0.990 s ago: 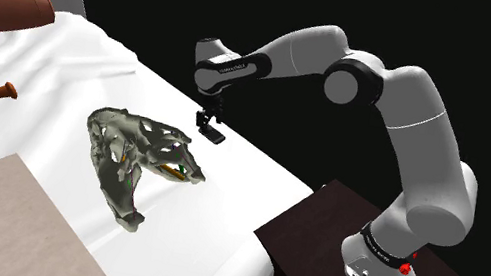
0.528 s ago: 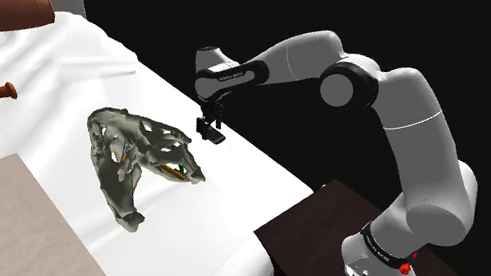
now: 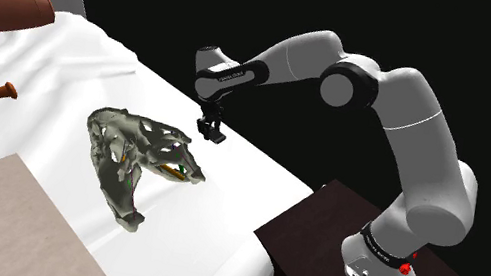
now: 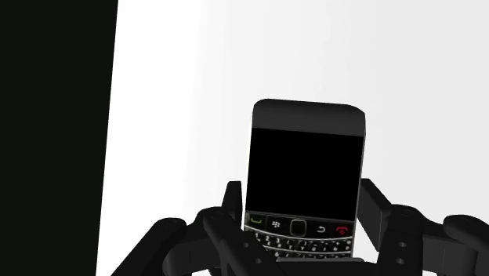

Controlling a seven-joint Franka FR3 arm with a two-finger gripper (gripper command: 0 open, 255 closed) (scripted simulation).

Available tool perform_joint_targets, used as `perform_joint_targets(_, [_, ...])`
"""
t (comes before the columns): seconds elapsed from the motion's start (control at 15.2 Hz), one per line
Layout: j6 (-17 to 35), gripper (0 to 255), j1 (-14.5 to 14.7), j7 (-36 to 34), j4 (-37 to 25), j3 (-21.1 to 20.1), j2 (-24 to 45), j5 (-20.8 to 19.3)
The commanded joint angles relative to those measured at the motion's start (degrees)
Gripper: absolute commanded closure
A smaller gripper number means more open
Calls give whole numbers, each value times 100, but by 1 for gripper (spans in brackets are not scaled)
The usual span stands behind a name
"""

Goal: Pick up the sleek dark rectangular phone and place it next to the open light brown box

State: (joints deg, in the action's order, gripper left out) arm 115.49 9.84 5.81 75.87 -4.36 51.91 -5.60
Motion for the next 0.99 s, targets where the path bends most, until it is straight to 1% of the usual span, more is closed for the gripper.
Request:
perform_joint_targets(0.0, [0,255,3,1,2,-3,7,3])
perform_joint_targets(0.4, [6,255,4,-2,12,-4,3,3])
perform_joint_targets(0.92, [-340,255,-9,15,63,-25,-395,27])
